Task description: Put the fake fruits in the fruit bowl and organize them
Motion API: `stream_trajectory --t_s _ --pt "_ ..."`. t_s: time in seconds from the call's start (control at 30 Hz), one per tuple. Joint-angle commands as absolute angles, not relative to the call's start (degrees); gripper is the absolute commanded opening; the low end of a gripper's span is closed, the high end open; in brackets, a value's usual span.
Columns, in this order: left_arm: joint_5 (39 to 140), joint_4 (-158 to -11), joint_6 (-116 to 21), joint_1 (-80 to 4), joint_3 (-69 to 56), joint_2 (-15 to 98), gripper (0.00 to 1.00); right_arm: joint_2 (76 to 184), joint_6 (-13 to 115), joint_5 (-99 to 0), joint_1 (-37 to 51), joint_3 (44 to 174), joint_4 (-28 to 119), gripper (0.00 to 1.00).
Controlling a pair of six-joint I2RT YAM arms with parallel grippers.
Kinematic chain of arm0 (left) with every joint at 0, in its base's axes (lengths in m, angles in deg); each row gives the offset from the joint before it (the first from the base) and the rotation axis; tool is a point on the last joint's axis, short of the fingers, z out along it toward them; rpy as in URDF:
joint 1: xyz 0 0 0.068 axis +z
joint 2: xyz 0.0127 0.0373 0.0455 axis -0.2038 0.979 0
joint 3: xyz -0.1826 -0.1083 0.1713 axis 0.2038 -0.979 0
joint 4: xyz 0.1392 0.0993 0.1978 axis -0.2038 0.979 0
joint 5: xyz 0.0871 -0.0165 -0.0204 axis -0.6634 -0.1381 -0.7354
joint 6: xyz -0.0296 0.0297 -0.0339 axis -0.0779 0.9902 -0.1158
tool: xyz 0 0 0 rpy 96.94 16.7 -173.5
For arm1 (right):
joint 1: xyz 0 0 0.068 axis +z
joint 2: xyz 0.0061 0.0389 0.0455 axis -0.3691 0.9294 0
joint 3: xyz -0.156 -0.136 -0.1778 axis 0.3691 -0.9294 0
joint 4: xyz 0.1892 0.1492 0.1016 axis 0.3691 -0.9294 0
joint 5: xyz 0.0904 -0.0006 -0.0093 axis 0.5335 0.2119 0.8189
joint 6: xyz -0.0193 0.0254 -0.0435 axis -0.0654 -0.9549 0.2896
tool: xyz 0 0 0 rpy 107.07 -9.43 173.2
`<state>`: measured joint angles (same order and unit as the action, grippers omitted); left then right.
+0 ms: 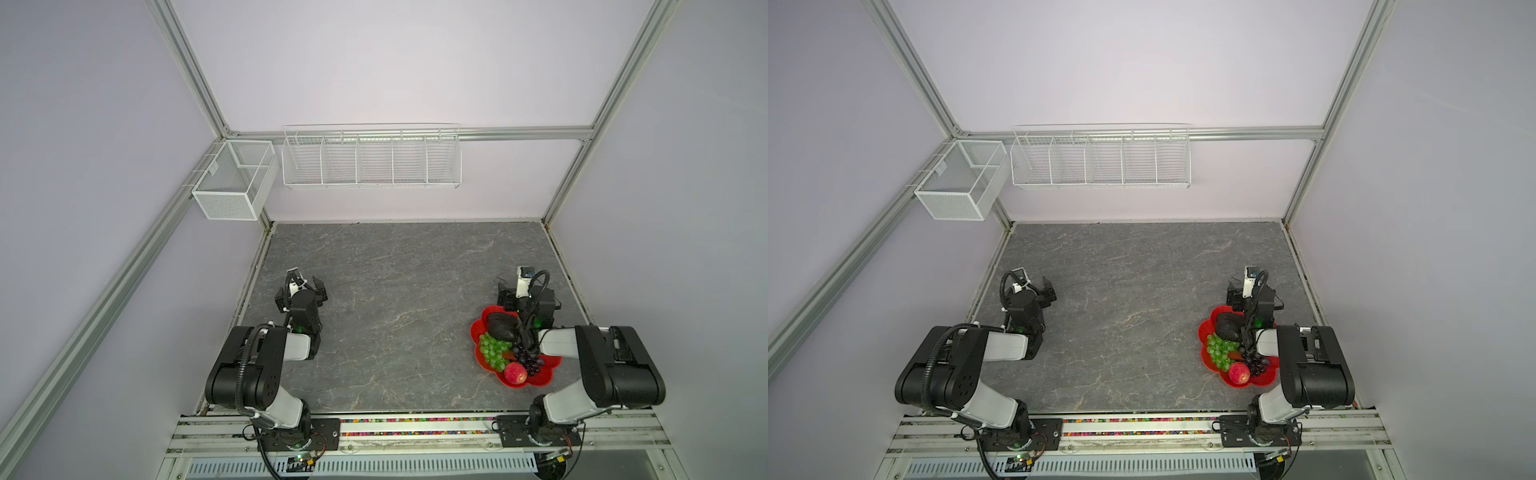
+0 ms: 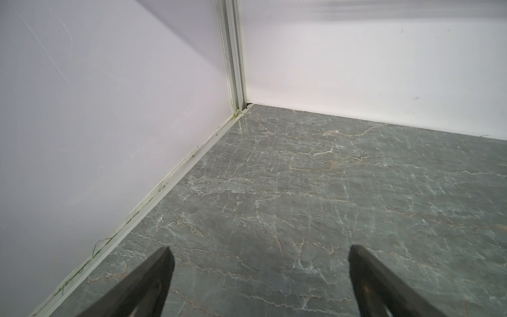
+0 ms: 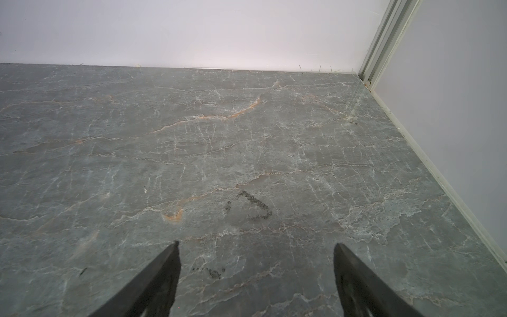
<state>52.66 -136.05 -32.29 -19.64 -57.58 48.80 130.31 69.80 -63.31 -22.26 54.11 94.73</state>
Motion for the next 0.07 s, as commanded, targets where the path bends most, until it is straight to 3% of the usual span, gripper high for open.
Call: stream_trajectory --t_s 0.0,0.03 --pt "53.0 -137.4 -31.6 -19.4 -57.4 49.4 0.99 130.1 70.5 -63.7 -22.1 54.5 94.7 0.88" --pt "53.0 -137.4 -31.6 -19.4 -57.4 49.4 0.99 130.1 70.5 -63.8 -22.0 54.5 94.6 0.88"
